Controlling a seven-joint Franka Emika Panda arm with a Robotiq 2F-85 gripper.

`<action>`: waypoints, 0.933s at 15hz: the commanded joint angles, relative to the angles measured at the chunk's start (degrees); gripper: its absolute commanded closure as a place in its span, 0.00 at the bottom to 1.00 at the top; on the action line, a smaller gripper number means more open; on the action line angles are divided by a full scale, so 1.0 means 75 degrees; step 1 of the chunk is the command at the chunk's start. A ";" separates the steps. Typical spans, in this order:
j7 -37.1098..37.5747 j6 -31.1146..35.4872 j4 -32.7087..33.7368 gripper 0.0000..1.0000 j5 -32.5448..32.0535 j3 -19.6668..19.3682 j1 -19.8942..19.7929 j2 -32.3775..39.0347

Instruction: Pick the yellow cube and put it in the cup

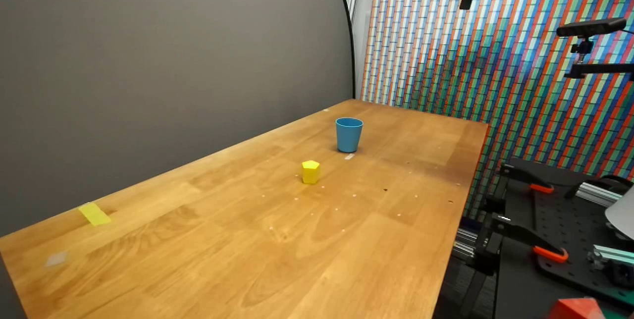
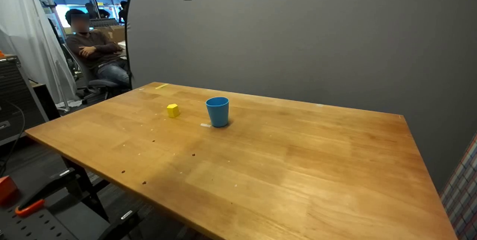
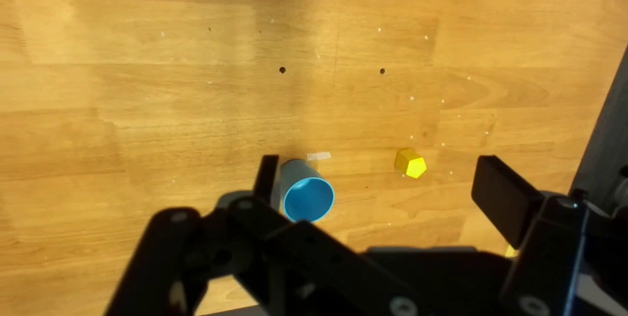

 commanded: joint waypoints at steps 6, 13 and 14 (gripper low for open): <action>0.0119 0.0721 0.2217 0.00 0.1047 0.1383 0.0262 0.3545; 0.0762 0.0816 0.4381 0.00 0.0874 0.2946 0.0383 0.6602; 0.0854 0.0790 0.4658 0.00 0.0811 0.3124 0.0433 0.6947</action>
